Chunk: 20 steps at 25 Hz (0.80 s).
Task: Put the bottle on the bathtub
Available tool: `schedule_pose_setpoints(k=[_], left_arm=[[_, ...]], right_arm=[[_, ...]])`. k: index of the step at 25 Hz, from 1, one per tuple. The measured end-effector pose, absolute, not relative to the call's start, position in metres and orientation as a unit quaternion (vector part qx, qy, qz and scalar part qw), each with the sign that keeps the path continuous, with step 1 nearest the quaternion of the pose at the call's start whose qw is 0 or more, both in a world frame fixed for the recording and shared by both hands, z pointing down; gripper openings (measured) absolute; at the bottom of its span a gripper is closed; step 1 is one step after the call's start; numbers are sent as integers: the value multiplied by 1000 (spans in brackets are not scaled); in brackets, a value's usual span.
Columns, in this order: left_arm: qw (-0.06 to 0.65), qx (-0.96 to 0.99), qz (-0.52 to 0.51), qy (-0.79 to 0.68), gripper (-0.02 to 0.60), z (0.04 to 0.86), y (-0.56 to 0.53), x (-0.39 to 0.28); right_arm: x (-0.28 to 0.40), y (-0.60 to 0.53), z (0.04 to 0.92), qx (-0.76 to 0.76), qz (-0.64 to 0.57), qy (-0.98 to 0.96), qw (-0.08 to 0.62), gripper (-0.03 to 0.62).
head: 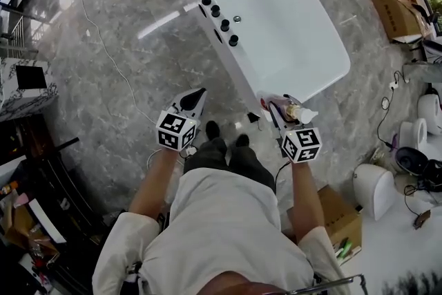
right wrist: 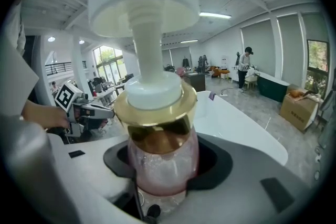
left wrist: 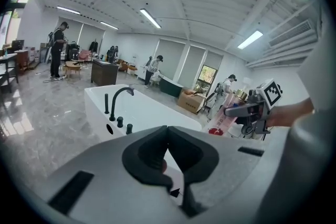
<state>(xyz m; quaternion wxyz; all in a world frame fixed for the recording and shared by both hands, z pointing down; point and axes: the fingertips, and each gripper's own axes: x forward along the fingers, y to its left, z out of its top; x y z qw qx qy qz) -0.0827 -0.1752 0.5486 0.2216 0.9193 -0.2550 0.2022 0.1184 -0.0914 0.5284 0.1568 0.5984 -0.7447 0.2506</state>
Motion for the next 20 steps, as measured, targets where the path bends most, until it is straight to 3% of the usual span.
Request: schedule_pose_setpoints(k=[20], left_arm=[[250, 898, 228, -282, 8, 648, -201, -30]], right_arm=[[157, -166, 649, 560, 263, -759, 204, 236]])
